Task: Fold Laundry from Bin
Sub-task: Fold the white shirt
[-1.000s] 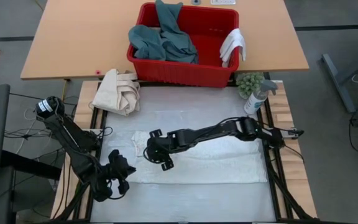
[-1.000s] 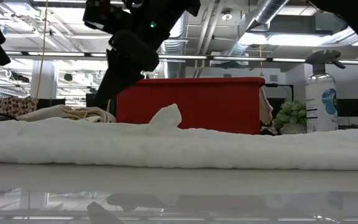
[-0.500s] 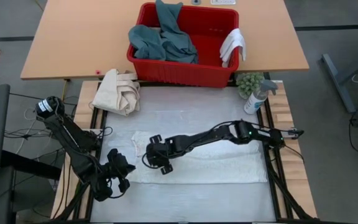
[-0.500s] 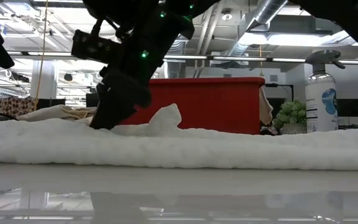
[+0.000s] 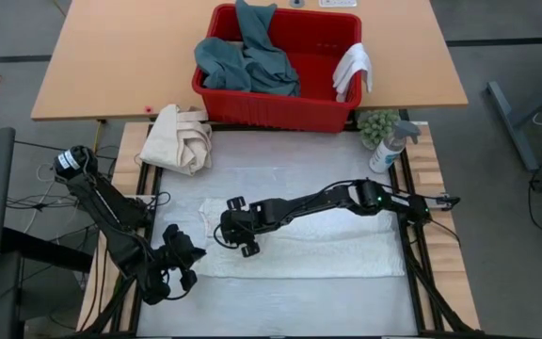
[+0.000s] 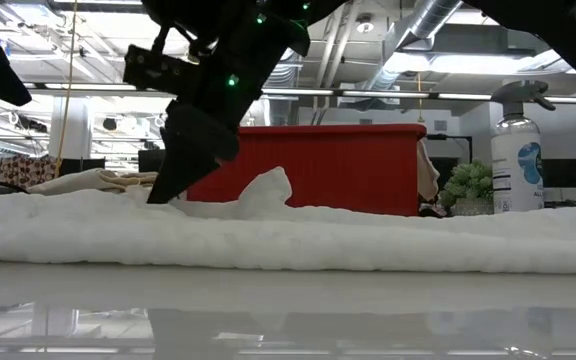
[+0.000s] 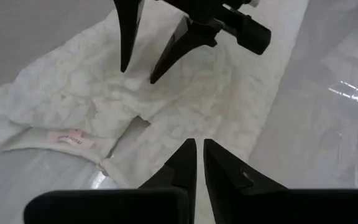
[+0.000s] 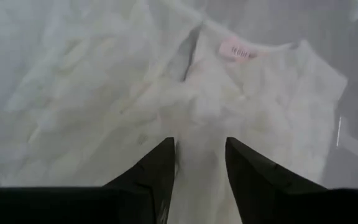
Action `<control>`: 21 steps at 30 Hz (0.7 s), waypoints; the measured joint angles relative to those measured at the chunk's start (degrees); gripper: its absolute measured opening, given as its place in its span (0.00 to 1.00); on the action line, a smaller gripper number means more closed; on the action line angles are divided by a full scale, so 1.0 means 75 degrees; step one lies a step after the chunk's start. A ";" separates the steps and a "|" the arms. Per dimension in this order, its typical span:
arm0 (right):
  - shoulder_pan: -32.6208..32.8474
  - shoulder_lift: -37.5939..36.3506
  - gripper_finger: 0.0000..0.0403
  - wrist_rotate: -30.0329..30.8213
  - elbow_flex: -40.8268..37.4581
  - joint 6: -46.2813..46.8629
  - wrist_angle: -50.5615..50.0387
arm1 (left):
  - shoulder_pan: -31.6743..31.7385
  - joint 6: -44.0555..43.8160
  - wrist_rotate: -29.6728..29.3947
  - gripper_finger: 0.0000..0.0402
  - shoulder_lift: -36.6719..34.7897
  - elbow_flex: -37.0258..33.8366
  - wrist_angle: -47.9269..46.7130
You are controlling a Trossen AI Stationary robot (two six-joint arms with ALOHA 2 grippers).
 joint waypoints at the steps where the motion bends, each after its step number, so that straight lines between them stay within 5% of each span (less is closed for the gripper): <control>1: 0.0001 0.0000 0.40 -0.0003 0.0001 0.0003 0.0017 | 0.0002 0.0001 -0.0002 0.04 0.0000 0.0000 0.0000; 9: 0.0013 0.0098 0.35 0.0005 -0.0002 0.0196 -0.0037 | 0.0002 0.0004 -0.0011 0.04 0.0000 0.0000 -0.0005; 16: -0.0012 0.0073 0.06 0.0395 -0.0115 0.0598 0.0028 | 0.0002 0.0007 -0.0303 0.04 0.0000 0.0000 0.0073; 21: -0.0043 0.0031 0.07 0.0560 0.0262 0.0636 -0.0287 | 0.0002 0.0034 -0.0634 0.04 0.0003 -0.0002 0.0246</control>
